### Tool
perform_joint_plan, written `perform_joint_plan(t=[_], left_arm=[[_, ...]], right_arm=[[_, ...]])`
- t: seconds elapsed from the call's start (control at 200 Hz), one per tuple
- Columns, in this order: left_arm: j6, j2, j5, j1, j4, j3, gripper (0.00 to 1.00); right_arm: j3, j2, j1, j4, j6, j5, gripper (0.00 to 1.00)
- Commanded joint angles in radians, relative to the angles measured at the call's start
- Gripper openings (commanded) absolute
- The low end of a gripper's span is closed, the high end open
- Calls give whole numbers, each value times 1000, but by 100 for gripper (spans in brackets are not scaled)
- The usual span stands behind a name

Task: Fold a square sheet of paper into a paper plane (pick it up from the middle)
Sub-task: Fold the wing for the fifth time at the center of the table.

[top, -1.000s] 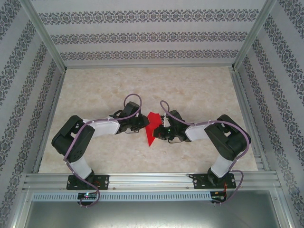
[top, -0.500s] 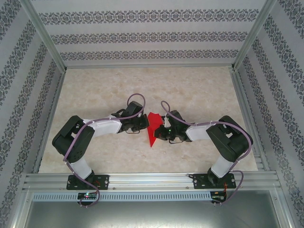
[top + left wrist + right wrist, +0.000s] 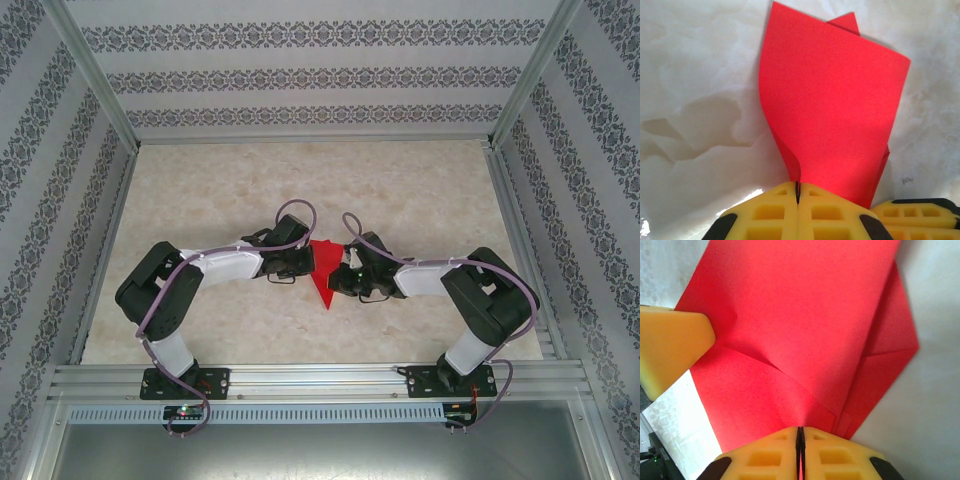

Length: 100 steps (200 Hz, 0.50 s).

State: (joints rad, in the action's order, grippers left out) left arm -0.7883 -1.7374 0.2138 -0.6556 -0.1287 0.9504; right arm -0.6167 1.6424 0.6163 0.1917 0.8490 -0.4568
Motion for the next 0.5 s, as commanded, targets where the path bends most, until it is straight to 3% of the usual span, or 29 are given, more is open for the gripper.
perform_joint_plan(t=[0.0, 0.34, 0.495], left_arm=[[28, -10, -37, -15, -49, 26, 3], [43, -11, -30, -22, -64, 44, 4], [40, -13, -4, -31, -69, 69, 12]], right_arm=[[-24, -16, -12, -38, -2, 7, 14], [-53, 9, -15, -105, -32, 25, 10], [-51, 34, -14, -114, -40, 32, 6]])
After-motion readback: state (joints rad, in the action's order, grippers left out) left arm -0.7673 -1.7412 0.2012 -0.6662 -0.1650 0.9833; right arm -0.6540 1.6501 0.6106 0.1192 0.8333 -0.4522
